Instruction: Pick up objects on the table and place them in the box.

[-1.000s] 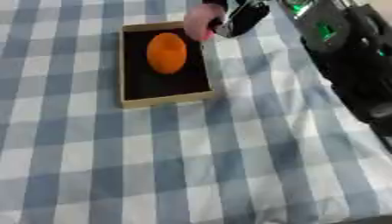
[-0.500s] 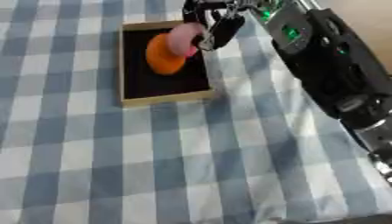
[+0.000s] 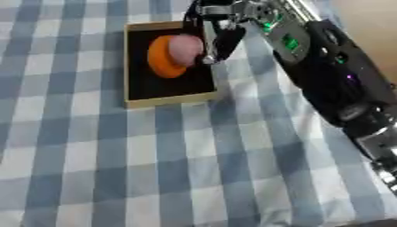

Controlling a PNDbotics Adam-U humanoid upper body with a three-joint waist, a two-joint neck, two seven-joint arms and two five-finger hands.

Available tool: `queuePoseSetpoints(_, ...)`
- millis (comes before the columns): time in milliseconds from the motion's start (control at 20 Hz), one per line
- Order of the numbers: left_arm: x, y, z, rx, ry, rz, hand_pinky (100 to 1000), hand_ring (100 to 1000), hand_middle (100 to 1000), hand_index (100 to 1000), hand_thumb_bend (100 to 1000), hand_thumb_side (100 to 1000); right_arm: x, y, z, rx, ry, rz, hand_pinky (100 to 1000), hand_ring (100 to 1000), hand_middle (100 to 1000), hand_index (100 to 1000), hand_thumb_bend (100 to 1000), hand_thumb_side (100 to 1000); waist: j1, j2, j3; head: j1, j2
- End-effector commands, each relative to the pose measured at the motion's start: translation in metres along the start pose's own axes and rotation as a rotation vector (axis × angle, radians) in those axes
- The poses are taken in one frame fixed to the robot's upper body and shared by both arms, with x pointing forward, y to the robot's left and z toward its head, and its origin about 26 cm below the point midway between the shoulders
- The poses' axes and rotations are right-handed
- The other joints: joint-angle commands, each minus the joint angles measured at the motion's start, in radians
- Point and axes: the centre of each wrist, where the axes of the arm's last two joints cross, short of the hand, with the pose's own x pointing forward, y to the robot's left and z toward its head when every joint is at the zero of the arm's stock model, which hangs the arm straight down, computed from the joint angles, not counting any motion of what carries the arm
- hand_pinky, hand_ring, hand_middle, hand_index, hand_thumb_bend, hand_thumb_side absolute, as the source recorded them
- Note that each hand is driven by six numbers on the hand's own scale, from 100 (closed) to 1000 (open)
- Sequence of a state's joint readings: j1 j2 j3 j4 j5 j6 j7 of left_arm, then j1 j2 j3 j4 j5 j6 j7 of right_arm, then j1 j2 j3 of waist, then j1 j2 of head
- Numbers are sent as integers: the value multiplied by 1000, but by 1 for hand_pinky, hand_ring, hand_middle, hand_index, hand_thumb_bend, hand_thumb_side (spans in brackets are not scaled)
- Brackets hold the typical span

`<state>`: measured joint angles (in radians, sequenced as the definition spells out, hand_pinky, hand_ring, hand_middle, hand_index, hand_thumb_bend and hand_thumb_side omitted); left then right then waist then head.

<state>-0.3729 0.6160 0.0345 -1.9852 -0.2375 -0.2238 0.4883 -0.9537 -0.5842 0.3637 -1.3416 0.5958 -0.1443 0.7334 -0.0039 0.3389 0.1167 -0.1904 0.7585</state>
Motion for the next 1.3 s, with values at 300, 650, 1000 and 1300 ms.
queuePoseSetpoints(300, 4, 4, -7, -1, -30, -6, 850, 842, 742, 846, 100, 721, 2, -24, 15, -56, -25, 5, 564, 824, 811, 852, 430, 301, 5, -25, -3, 1, 3)
queuePoseSetpoints(650, 4, 5, -7, -1, -30, -9, 851, 842, 742, 847, 100, 719, 11, -40, 36, -107, -77, 19, 579, 842, 827, 869, 436, 318, 8, -28, -10, 4, -1)
queuePoseSetpoints(1000, 4, 5, -6, -2, -28, -11, 851, 842, 742, 847, 100, 720, 16, -53, 54, -180, -90, 9, 539, 828, 817, 869, 396, 311, 12, -29, -17, 5, -3)
queuePoseSetpoints(1300, 3, 7, -6, 5, -24, -18, 850, 842, 742, 846, 100, 723, 22, -75, 103, -394, -73, 25, 467, 803, 802, 863, 316, 294, 15, -26, -26, 16, 2)
